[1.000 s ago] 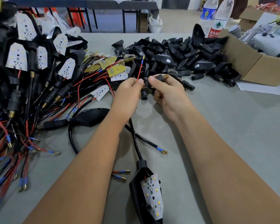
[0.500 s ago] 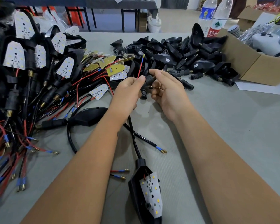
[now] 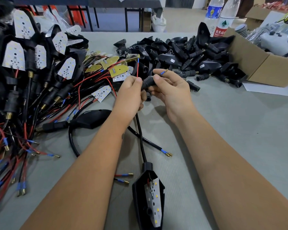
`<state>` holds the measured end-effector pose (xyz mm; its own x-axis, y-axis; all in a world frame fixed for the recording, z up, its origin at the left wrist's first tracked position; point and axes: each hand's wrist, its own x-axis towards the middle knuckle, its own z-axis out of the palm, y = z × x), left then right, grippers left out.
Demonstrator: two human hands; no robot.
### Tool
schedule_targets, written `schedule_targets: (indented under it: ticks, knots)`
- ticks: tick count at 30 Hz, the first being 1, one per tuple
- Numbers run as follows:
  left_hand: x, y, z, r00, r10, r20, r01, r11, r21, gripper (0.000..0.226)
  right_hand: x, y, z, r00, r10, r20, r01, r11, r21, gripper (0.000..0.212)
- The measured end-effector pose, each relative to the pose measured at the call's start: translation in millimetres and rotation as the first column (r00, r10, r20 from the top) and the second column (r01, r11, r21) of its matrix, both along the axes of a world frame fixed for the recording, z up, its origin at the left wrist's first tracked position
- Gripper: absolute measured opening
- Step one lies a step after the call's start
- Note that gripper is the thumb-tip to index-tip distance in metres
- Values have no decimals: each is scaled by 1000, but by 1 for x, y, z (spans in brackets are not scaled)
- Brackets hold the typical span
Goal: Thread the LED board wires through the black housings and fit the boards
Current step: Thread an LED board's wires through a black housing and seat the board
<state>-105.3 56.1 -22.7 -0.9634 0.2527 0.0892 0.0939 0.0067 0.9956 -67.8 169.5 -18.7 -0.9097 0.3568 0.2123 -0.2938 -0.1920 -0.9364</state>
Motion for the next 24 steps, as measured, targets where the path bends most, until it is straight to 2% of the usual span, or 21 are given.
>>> schedule_targets:
  ticks: [3, 8, 11, 15, 18, 21, 24]
  knots:
    - [1, 0, 4, 996, 80, -41, -78, 995, 57, 24, 0, 2, 0, 998, -36, 42, 37, 999, -30, 15]
    - [-2, -12, 12, 995, 94, 44, -104, 920, 378, 25, -2, 5, -1, 995, -43, 86, 50, 996, -79, 17]
    - [-4, -18, 13, 992, 116, 51, -126, 892, 434, 22, -1, 4, -2, 994, -46, 95, 54, 996, -75, 18]
    - [-7, -20, 11, 979, 201, 16, -193, 914, 356, 20, 0, 4, 0, 993, -62, 105, 76, 989, -129, 18]
    - [-8, -22, 10, 969, 242, -41, -227, 946, 233, 22, 1, 4, 1, 993, -62, 102, 79, 982, -171, 20]
    - [-6, -20, 7, 962, 244, -121, -238, 970, 58, 24, 2, 6, 2, 992, -61, 110, 84, 973, -216, 19]
    - [-2, -17, 5, 944, 231, -236, -239, 971, -9, 20, 1, 8, 2, 991, -62, 120, 91, 962, -256, 18]
